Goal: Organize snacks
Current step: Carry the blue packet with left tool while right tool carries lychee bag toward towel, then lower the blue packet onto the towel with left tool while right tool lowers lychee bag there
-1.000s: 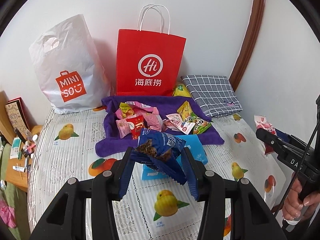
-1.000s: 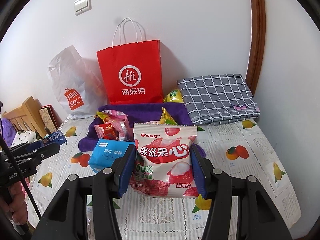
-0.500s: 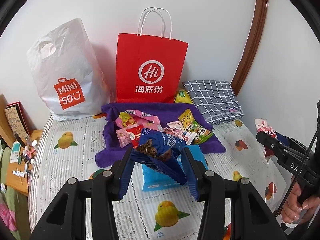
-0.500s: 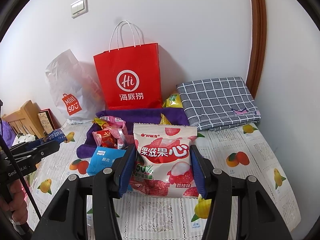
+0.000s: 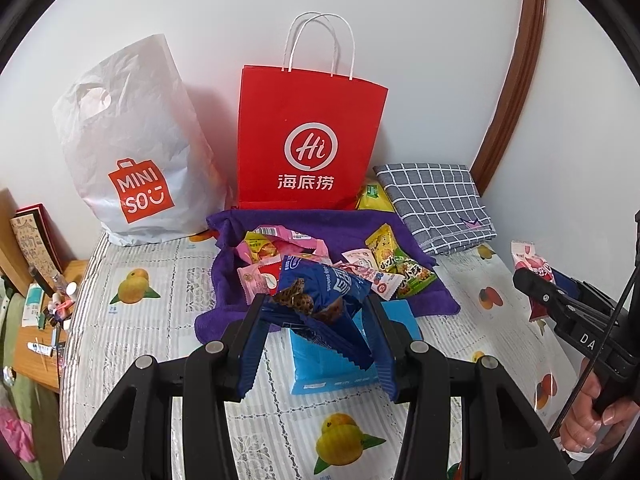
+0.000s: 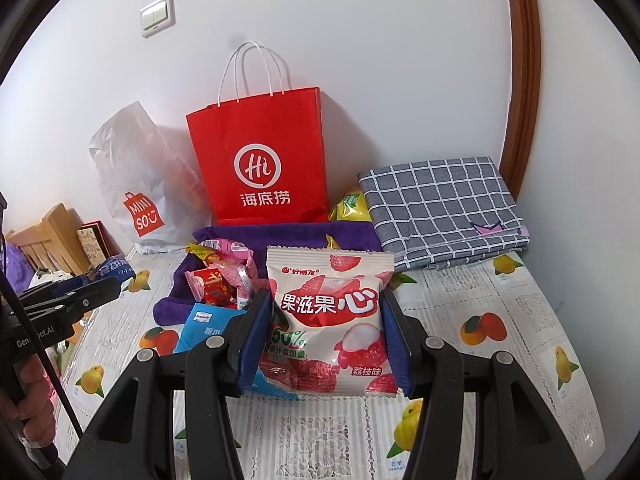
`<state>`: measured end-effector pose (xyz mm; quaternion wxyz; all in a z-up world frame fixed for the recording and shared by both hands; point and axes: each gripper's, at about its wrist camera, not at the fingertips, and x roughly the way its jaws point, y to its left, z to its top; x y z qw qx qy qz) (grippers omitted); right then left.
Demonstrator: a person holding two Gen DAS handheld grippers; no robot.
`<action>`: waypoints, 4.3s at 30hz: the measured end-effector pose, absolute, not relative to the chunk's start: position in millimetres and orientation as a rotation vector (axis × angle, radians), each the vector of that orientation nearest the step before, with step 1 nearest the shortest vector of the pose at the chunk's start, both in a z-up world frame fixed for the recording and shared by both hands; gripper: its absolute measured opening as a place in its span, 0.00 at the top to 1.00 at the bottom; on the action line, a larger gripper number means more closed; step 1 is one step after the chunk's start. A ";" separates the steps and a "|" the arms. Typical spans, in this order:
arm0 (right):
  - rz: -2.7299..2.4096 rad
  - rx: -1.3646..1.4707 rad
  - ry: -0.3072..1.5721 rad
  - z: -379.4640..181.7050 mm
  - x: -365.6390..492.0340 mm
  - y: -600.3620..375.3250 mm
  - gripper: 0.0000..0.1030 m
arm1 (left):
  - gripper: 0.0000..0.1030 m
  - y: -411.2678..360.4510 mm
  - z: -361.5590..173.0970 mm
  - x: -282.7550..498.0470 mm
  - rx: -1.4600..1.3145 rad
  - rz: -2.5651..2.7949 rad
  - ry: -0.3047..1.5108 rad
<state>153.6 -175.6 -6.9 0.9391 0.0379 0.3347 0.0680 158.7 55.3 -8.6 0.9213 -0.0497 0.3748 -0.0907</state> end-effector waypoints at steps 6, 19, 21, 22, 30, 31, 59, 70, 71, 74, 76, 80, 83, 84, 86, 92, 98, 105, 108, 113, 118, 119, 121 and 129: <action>0.147 0.088 0.689 -10.2 163.0 -175.8 0.49 | 0.56 55.8 -9.5 165.8 -0.099 -0.177 0.775; 0.163 0.093 0.712 -23.5 187.5 -169.0 0.49 | 0.56 56.5 -16.6 189.4 -0.083 -0.163 0.796; 0.164 0.093 0.714 -25.7 192.1 -167.5 0.49 | 0.56 57.8 -18.5 194.3 -0.082 -0.159 0.799; 0.164 0.093 0.714 -26.9 193.4 -166.9 0.49 | 0.56 58.3 -19.3 196.2 -0.081 -0.157 0.799; 0.160 0.086 0.736 -38.2 213.8 -161.6 0.49 | 0.56 64.3 -29.4 215.5 -0.088 -0.153 0.820; 0.160 0.084 0.737 -39.2 216.2 -161.0 0.49 | 0.56 64.5 -30.7 217.6 -0.088 -0.152 0.823; 0.174 0.094 0.749 -57.2 281.7 -151.2 0.49 | 0.56 66.3 -45.4 272.7 -0.058 -0.142 0.847; 0.177 0.076 0.744 -54.8 298.6 -144.5 0.49 | 0.56 65.7 -47.8 286.8 -0.057 -0.148 0.853; 0.177 0.078 0.744 -55.0 299.3 -144.3 0.49 | 0.56 65.3 -48.1 288.2 -0.055 -0.148 0.853; 0.181 0.086 0.747 -56.4 302.2 -145.2 0.49 | 0.56 64.1 -49.6 291.7 -0.051 -0.147 0.856; 0.178 0.085 0.749 -57.9 304.6 -145.4 0.49 | 0.56 63.4 -50.5 293.8 -0.047 -0.147 0.857; 0.175 0.084 0.754 -60.7 309.9 -146.2 0.49 | 0.56 63.8 -52.8 297.3 -0.046 -0.145 0.860; 0.173 0.083 0.758 -63.1 313.7 -146.8 0.49 | 0.56 64.8 -54.6 300.9 -0.047 -0.145 0.864; 0.172 0.082 0.760 -63.9 314.9 -147.2 0.49 | 0.56 65.1 -55.1 302.0 -0.047 -0.145 0.865; 0.171 0.079 0.762 -65.4 317.1 -148.0 0.49 | 0.56 65.6 -56.3 304.2 -0.046 -0.143 0.868; 0.168 0.078 0.773 -71.6 323.7 -149.5 0.49 | 0.56 69.2 -59.4 311.4 -0.055 -0.139 0.874; 0.169 0.073 0.786 -77.6 330.0 -150.8 0.49 | 0.56 67.3 -65.0 318.7 -0.066 -0.155 0.893; 0.181 0.063 0.802 -83.1 335.1 -150.3 0.49 | 0.56 60.4 -69.7 325.0 -0.072 -0.171 0.907; 0.184 0.069 0.809 -85.9 336.4 -149.8 0.49 | 0.56 57.2 -72.5 327.3 -0.072 -0.178 0.912; 0.191 0.056 0.822 -92.3 337.9 -146.4 0.49 | 0.56 52.2 -77.5 331.0 -0.071 -0.182 0.926; 0.197 0.048 0.837 -98.4 339.5 -144.6 0.49 | 0.56 51.5 -79.3 332.9 -0.067 -0.181 0.931; 0.200 0.044 0.840 -99.3 339.9 -144.1 0.49 | 0.56 51.6 -79.8 333.8 -0.067 -0.180 0.933; 0.203 0.034 0.845 -101.4 340.6 -142.7 0.49 | 0.56 51.7 -81.0 335.2 -0.065 -0.180 0.936; 0.216 0.009 0.873 -112.7 343.5 -136.5 0.49 | 0.56 50.1 -89.6 342.0 -0.077 -0.186 0.956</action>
